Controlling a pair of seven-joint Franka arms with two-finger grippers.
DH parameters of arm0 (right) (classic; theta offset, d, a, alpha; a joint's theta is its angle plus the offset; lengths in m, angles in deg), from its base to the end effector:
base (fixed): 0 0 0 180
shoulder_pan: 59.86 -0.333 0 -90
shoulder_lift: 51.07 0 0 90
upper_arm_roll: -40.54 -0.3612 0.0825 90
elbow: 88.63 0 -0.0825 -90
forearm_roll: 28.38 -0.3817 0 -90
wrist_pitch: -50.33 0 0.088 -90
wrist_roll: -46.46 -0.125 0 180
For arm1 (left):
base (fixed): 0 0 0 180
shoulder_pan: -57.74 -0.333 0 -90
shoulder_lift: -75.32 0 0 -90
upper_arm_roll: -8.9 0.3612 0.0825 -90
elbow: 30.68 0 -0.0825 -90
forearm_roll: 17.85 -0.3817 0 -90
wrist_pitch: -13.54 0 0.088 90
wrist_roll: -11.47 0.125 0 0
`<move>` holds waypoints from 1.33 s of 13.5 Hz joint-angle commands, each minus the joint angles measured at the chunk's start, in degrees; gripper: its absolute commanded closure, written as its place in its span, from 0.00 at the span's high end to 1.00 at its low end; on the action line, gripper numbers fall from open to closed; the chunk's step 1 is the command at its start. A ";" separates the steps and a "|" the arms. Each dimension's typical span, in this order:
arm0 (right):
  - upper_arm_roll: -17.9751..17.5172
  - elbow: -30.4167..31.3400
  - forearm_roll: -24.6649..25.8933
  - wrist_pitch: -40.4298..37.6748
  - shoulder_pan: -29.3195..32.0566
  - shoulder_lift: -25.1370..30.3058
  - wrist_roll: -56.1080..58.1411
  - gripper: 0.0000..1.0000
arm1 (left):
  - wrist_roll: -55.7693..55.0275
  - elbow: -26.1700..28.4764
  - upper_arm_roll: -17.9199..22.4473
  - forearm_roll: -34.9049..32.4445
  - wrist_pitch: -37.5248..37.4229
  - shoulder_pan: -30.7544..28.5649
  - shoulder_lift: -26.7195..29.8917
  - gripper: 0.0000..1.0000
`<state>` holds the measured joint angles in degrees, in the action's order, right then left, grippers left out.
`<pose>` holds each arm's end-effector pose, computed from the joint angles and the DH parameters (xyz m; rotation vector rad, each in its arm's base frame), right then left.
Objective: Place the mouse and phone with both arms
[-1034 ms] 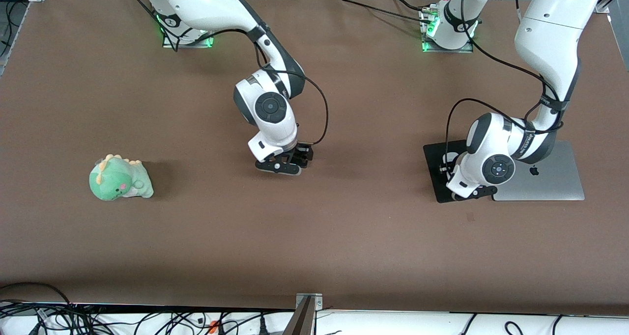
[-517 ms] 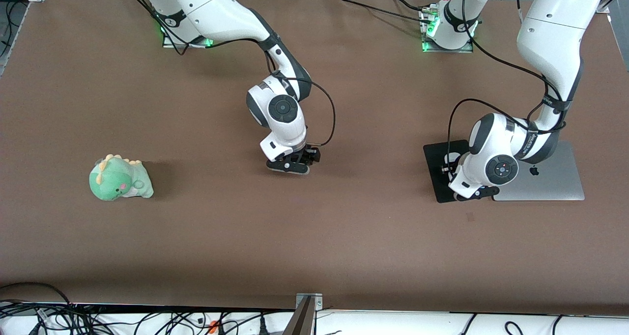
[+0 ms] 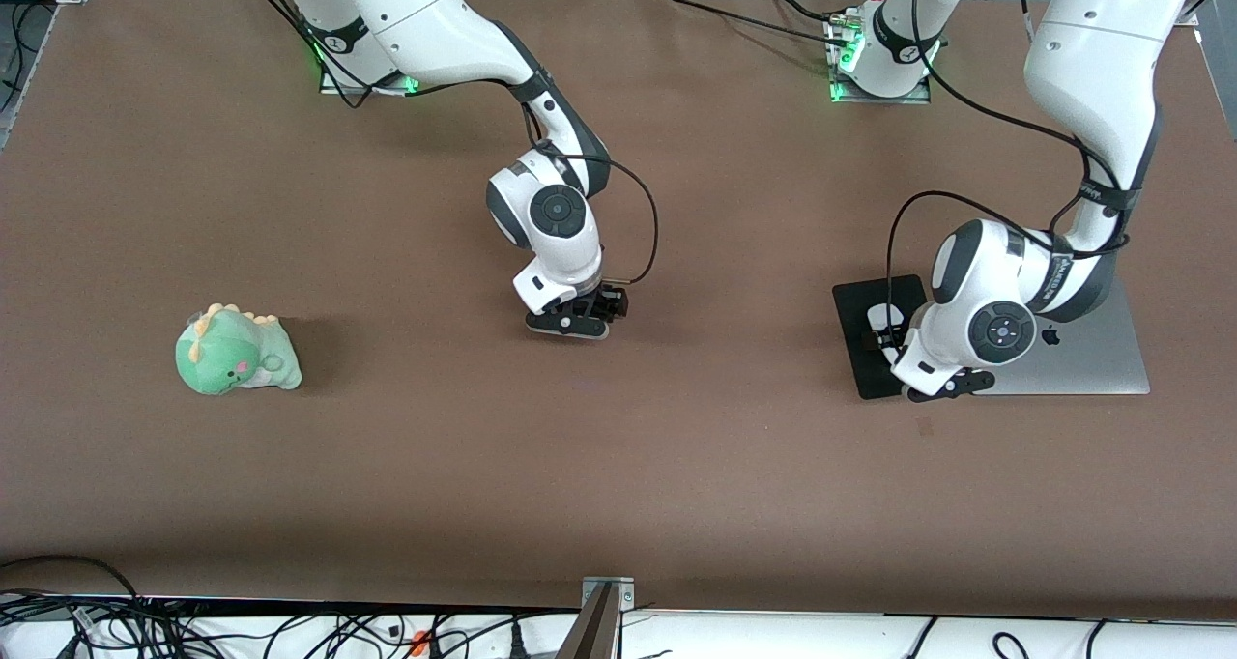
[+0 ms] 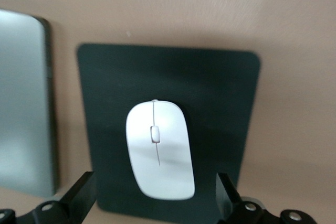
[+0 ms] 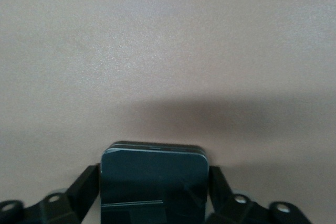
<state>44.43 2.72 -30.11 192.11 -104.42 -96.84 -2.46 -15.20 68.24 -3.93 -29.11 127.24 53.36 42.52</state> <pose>0.5519 0.4849 0.1858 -3.0924 0.2237 -0.1224 0.6483 -0.0665 0.2606 -2.9662 -0.3401 0.4046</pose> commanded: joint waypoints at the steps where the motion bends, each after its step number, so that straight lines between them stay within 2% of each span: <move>1: 0.68 0.15 1.12 0.87 -0.71 -0.02 -0.57 0.60 | 0.30 -10.11 -0.97 -0.60 -11.69 0.34 1.69 1.00; 2: 0.68 -0.12 1.03 0.61 -0.53 0.24 -0.22 0.46 | 0.30 -14.51 -1.05 -0.26 -15.57 0.43 1.69 1.00; 4: 0.68 -2.04 0.94 -3.50 0.08 0.68 0.23 0.33 | 0.48 -22.77 -1.32 1.33 -23.04 0.60 1.69 1.00; 6: 0.77 -7.30 0.86 -11.65 1.30 0.68 1.19 0.26 | 0.65 -30.16 -1.49 1.33 -29.11 0.34 1.87 1.00; 8: 0.68 -12.22 0.33 -19.74 4.29 0.77 6.09 0.23 | 0.65 -34.31 -1.67 1.85 -33.60 -0.01 4.22 1.00; 10: 0.42 -14.96 -0.02 -25.91 8.24 1.56 14.42 0.20 | 0.65 -35.47 -1.41 3.95 -34.76 -0.45 7.21 1.00; 13: 0.68 -13.75 -1.51 -27.43 13.25 4.37 23.49 0.20 | 0.74 -34.16 -0.88 7.73 -35.03 -1.24 13.44 1.00; 16: 1.38 -8.58 -1.60 -26.39 20.19 7.79 30.88 0.16 | 3.97 -33.19 -1.06 8.01 -37.75 -1.59 18.02 1.00; 18: 1.56 -1.22 -1.60 -20.96 23.62 11.56 33.53 0.16 | 4.95 -30.73 -1.06 8.27 -37.67 -2.03 21.63 1.00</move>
<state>46.58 -7.80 -30.71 166.73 -83.77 -91.22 27.93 -12.69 33.27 -5.14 -22.16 89.43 52.30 59.67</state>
